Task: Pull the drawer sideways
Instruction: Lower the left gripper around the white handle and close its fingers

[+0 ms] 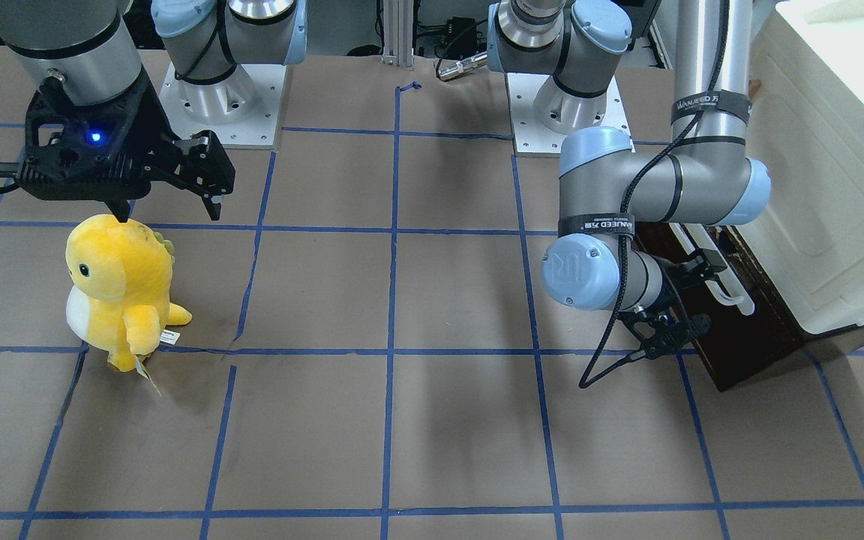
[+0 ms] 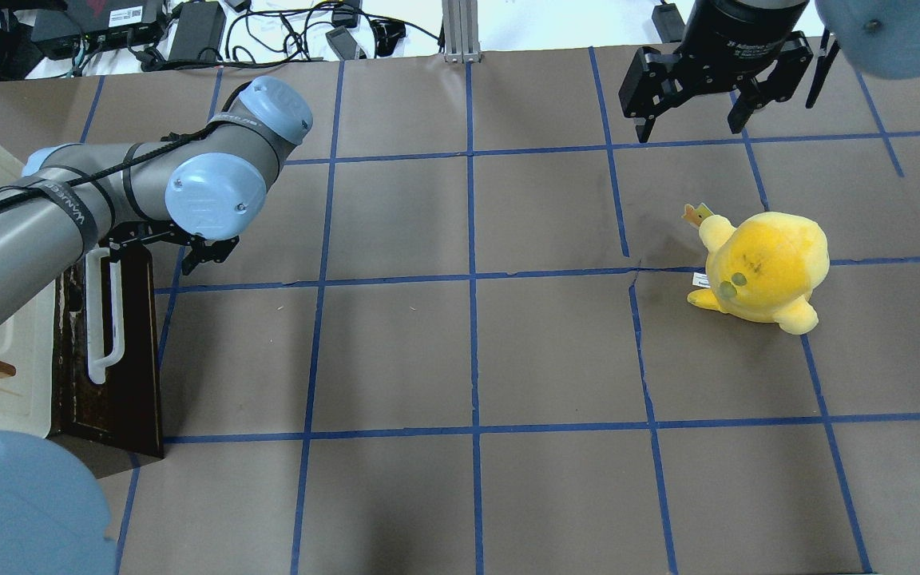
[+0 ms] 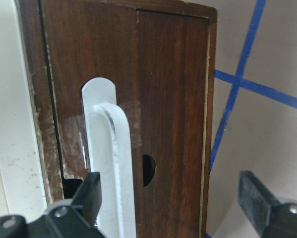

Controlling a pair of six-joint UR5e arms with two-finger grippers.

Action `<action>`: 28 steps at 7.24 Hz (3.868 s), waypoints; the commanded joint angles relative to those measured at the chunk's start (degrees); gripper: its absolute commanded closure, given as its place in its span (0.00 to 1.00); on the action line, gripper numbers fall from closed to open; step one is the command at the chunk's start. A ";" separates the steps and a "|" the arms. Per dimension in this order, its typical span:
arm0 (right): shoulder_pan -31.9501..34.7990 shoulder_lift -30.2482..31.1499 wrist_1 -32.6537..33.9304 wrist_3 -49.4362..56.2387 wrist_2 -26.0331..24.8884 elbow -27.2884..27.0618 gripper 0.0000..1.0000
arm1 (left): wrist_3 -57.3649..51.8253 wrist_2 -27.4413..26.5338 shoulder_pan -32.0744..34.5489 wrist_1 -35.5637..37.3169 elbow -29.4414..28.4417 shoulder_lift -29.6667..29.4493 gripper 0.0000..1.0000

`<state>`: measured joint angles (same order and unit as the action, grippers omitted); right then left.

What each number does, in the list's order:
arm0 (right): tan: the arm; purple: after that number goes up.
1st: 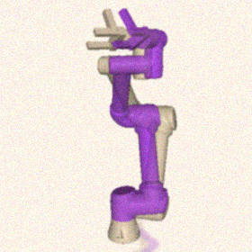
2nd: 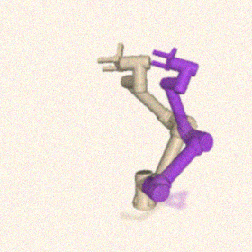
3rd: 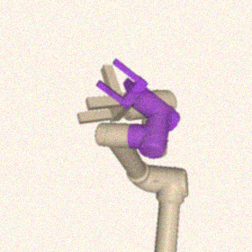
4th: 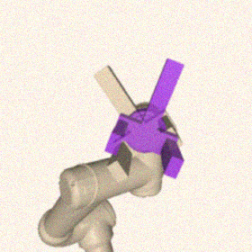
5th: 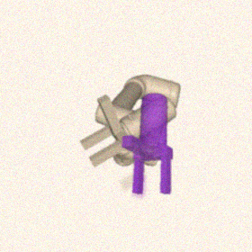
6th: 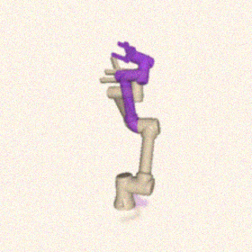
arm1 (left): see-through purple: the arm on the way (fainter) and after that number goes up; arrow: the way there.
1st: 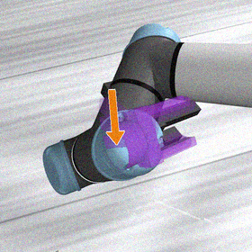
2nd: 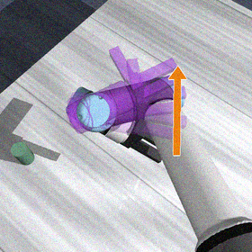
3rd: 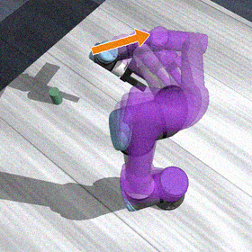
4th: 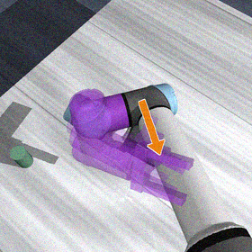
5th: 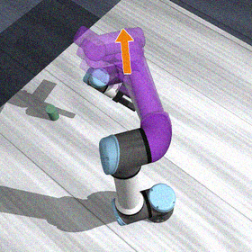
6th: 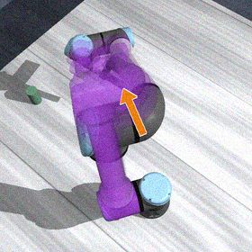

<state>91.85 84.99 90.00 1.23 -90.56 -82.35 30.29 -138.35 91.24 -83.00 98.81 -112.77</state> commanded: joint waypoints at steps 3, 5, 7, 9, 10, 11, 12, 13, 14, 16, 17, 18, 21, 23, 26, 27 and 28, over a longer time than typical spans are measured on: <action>0.00 0.00 0.00 0.00 -0.06 0.00 0.00 | 3.89 1.16 -2.03 -0.84 0.07 0.01 0.26; 0.00 0.00 0.00 0.00 -0.06 0.00 0.00 | 3.90 1.07 -2.12 -1.37 0.07 0.18 0.26; 0.00 0.00 0.00 0.00 0.03 0.00 0.00 | 4.33 1.24 -3.86 -2.95 -0.02 0.80 0.28; 0.00 0.00 0.00 0.00 0.03 0.00 0.00 | 4.51 3.08 -4.32 -2.86 -0.63 0.71 0.28; 0.00 0.00 0.00 0.00 0.03 0.00 0.00 | 6.17 3.26 -4.32 -2.86 -0.72 0.54 0.28; 0.00 0.00 0.00 0.00 0.03 0.00 0.00 | 6.70 3.70 -4.32 -2.86 -0.72 0.36 0.27; 0.00 0.00 0.00 0.00 0.03 0.00 0.00 | 6.80 4.40 -4.32 -2.95 -0.55 0.62 0.27; 0.00 0.00 0.00 0.09 0.03 0.00 0.00 | 6.80 4.50 -4.32 -3.47 -0.11 0.89 0.27; 0.00 0.00 0.00 0.00 0.03 0.00 0.00 | 6.80 4.67 -4.40 -4.70 -0.28 1.15 0.27; 0.00 0.00 0.00 0.00 -0.06 0.00 0.00 | 6.80 5.55 -4.49 -4.88 -0.02 1.33 0.28; 0.00 0.00 0.00 0.00 -0.06 0.00 0.00 | 6.80 5.55 -4.49 -4.97 -0.02 1.33 0.39; 0.00 0.00 0.00 0.00 -0.06 0.00 0.00 | 6.80 5.55 -4.49 -4.97 0.07 1.24 0.40; 0.00 0.00 0.00 0.00 0.03 0.00 0.00 | 6.80 5.55 -4.58 -6.46 0.07 1.24 0.40; 0.00 0.00 0.00 0.00 -0.06 0.00 0.00 | 6.80 5.55 -4.58 -6.47 0.07 1.24 0.40; 0.00 0.00 0.00 0.00 -0.06 0.00 0.00 | 6.71 5.55 -4.58 -6.38 -0.02 0.89 0.40; 0.00 0.00 0.00 0.00 -0.06 0.00 0.00 | 6.71 5.55 -4.58 -6.29 -0.02 0.71 0.40; 0.00 0.00 0.00 0.00 -0.06 0.00 0.00 | 6.71 5.55 -4.58 -6.29 -0.02 0.71 0.40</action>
<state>91.85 84.99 90.00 1.23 -90.60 -82.35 37.00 -132.80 86.66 -89.33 98.80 -111.98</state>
